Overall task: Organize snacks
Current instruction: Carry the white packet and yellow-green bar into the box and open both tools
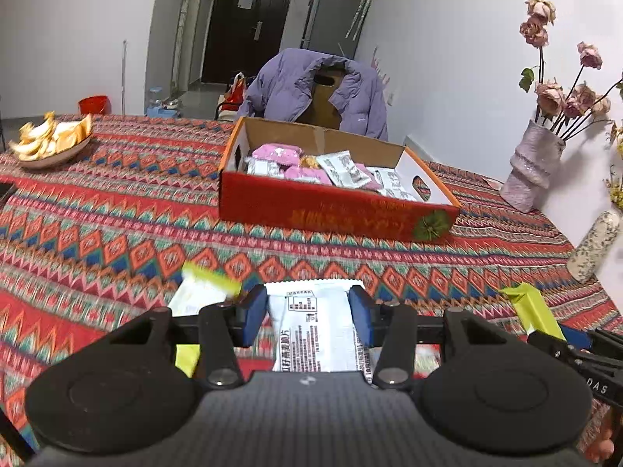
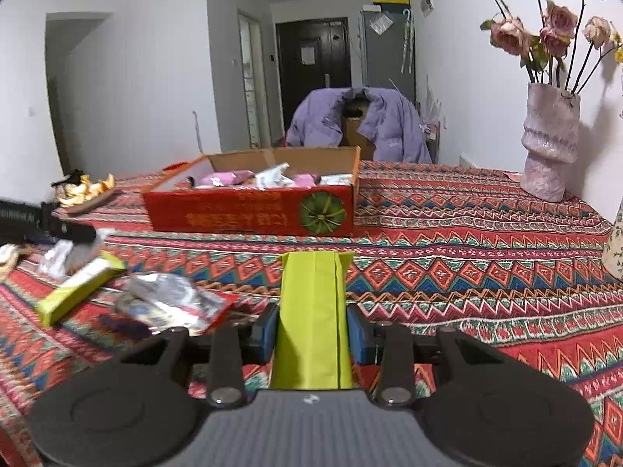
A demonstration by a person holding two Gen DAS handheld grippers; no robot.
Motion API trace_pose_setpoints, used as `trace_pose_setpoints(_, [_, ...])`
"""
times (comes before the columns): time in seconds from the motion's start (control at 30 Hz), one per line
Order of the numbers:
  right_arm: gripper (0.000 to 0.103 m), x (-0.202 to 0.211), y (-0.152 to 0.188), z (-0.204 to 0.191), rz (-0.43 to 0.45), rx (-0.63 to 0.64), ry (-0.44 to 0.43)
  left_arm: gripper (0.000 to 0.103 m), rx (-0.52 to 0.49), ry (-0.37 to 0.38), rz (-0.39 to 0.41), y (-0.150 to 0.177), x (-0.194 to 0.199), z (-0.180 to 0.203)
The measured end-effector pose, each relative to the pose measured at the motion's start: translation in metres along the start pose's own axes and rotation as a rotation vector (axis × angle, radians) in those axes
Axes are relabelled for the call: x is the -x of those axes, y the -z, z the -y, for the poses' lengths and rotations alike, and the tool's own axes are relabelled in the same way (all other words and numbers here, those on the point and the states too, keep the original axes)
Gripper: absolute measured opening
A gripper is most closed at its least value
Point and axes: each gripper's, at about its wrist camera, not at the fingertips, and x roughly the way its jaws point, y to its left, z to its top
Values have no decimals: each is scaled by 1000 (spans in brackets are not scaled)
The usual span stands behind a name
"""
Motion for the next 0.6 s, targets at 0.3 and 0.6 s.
trace_pose_setpoints(0.3, [36,55,6,-20,77,23,-41,47,-14,17,73,32,66,3])
trace_pose_setpoints(0.6, [36,86,-5,-35,127,84,-34,47,-1,36,139,39,97,1])
